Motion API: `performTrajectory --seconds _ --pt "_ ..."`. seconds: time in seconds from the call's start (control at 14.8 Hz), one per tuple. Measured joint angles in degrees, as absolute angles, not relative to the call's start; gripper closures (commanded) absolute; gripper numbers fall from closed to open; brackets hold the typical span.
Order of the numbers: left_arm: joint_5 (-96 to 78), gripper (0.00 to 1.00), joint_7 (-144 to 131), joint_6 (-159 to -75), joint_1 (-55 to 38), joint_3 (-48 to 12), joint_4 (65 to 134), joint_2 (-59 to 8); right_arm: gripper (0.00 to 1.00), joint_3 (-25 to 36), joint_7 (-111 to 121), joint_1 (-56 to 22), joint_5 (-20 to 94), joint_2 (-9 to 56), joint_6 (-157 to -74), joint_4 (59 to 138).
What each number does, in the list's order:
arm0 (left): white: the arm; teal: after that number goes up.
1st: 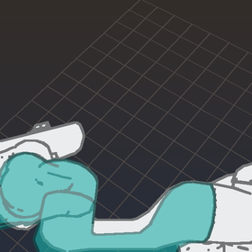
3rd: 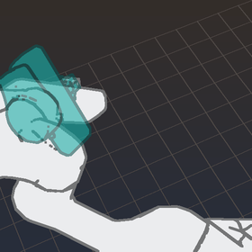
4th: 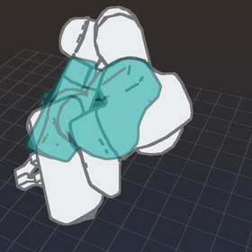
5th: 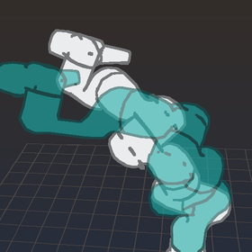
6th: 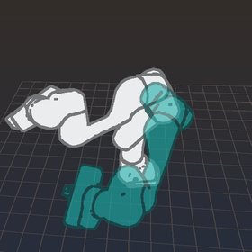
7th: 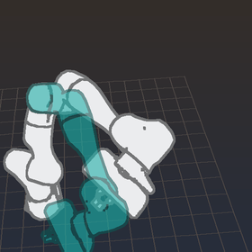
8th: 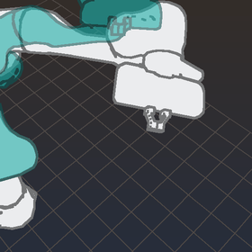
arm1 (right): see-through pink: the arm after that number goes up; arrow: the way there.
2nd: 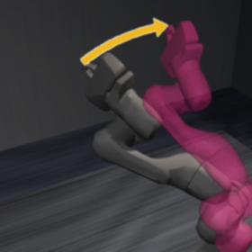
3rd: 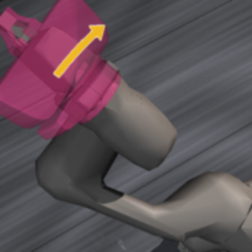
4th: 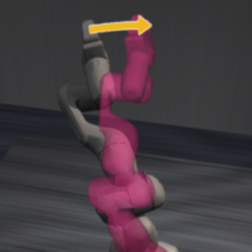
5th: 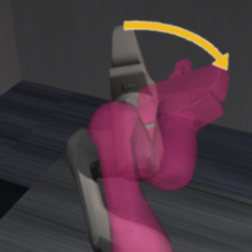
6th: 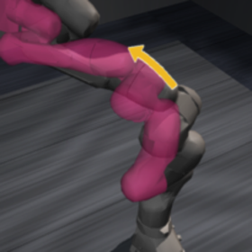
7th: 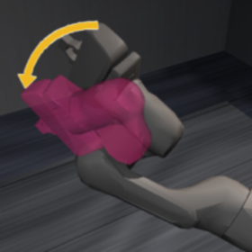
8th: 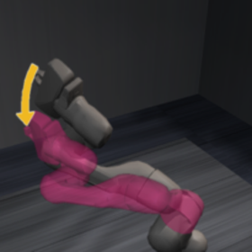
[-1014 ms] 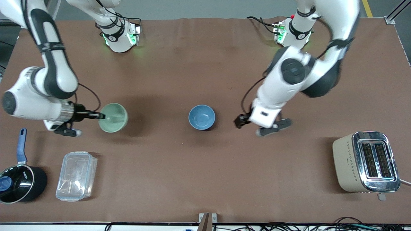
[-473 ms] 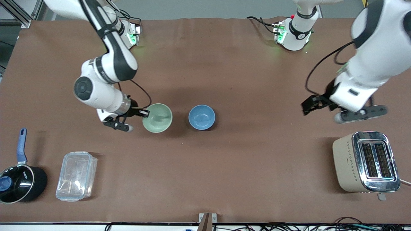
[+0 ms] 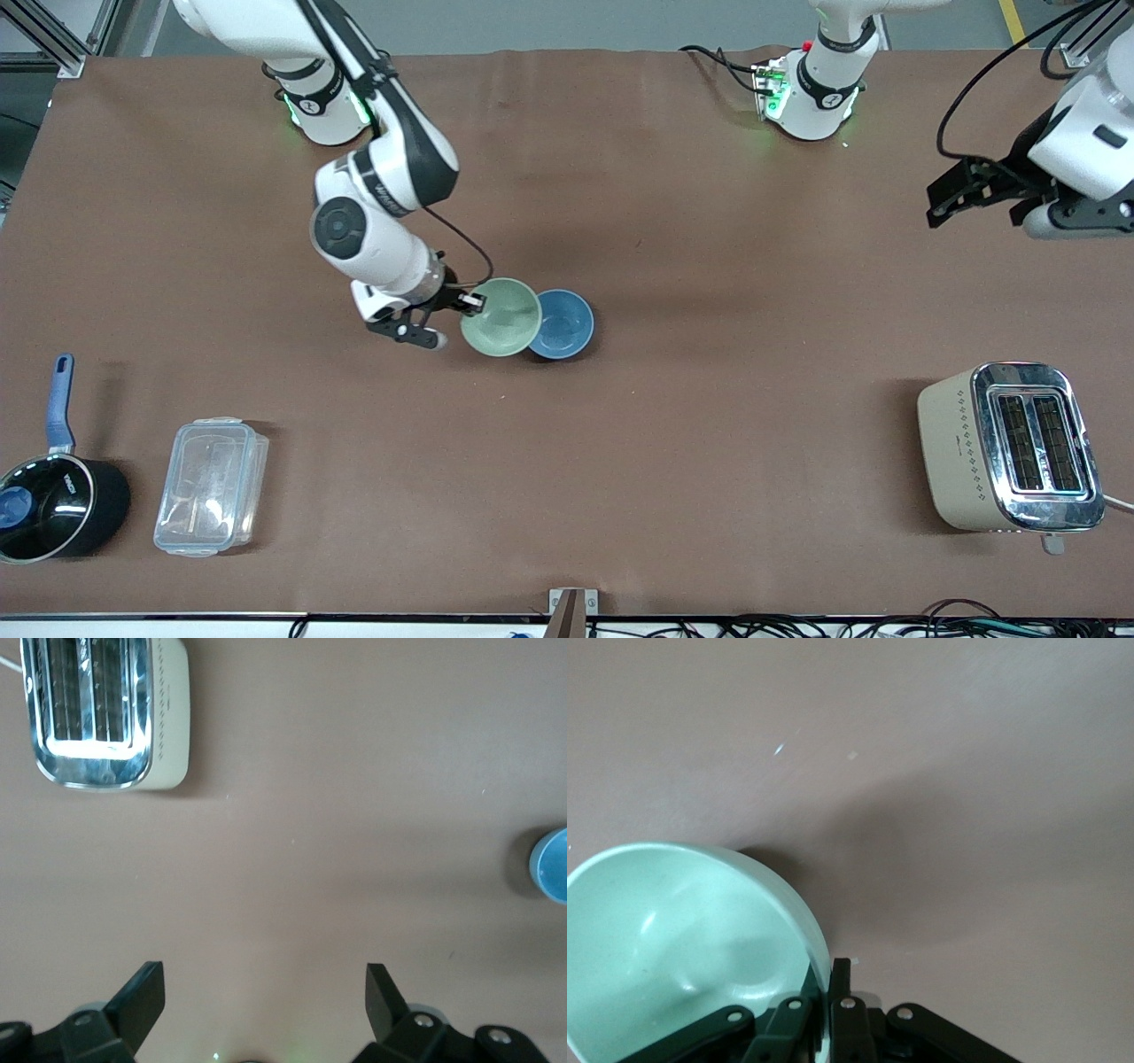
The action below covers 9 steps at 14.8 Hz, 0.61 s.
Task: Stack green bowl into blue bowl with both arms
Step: 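Lift the green bowl with the right gripper over the blue bowl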
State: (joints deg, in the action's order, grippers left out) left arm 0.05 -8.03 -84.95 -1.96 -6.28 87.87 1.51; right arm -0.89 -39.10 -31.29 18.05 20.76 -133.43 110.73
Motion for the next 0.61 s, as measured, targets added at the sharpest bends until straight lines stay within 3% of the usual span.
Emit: performTrajectory --seconds 0.61 --pt "0.0 0.00 -6.8 -84.8 -3.4 -5.2 92.8 6.2 0.99 -0.9 -45.0 -38.3 18.1 25.9 -141.2 110.4"
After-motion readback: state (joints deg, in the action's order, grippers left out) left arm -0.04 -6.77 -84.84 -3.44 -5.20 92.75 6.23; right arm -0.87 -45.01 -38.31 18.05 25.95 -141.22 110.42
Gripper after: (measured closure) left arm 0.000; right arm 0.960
